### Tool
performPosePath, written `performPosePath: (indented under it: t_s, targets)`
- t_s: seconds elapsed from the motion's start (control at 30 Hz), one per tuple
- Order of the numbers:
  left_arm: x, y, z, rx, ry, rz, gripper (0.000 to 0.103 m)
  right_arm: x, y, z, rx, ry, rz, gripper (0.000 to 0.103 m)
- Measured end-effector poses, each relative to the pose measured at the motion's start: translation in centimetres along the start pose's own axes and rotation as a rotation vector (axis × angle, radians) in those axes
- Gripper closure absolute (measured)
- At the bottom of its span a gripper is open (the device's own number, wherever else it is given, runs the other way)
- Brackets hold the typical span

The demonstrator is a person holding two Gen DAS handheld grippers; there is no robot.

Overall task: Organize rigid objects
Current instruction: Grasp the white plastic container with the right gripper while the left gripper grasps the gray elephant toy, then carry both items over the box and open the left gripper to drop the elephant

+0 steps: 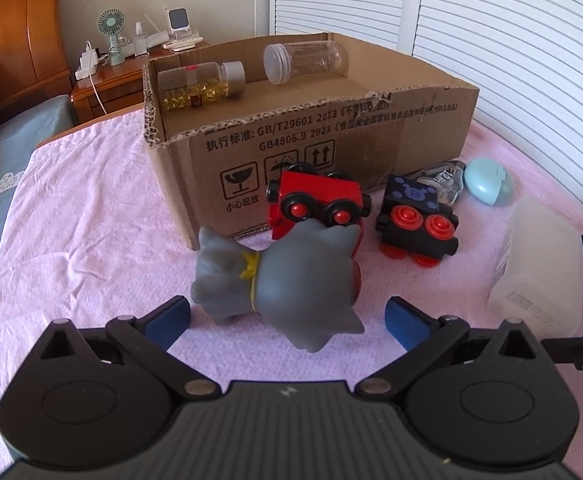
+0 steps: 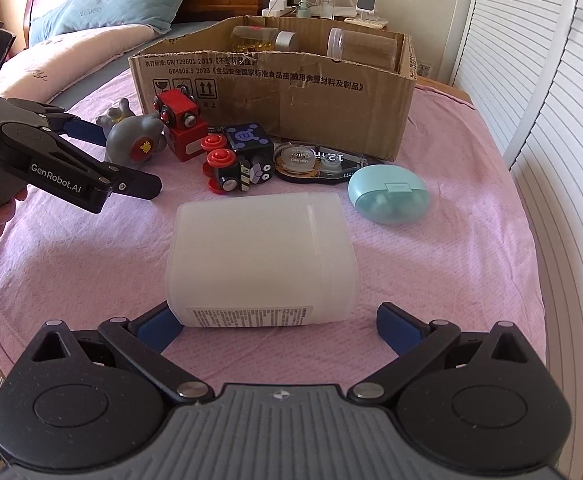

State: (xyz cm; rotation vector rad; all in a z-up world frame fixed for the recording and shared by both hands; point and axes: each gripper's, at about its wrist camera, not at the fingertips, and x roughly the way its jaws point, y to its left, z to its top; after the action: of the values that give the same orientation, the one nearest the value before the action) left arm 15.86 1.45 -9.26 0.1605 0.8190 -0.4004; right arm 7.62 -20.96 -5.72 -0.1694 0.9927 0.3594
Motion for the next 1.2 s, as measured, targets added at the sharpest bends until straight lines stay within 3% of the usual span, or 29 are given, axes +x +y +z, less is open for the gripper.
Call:
performPosePath:
  t_s: [0.5,0.9,1.03,1.2]
  targets:
    - [0.2,0.4,0.2,-0.003,-0.004,-0.002,0.001,1.1,1.3,1.3,-0.025,-0.009,0.014,0.000]
    - [-1.2,0.9,1.0,-0.009,-0.035,-0.017,0.011,1.1,1.4,1.3,-0.020,-0.015,0.007,0.000]
    - [-1.0,0.9,1.4,-0.011,-0.023,-0.033,0.021,1.2,1.5,2.1,-0.009,0.016,-0.004,0.000]
    - [-1.0,0.9,1.5,-0.017,-0.029,-0.031,0.022,0.6,1.7,2.7,-0.015,-0.004,-0.015,0.000]
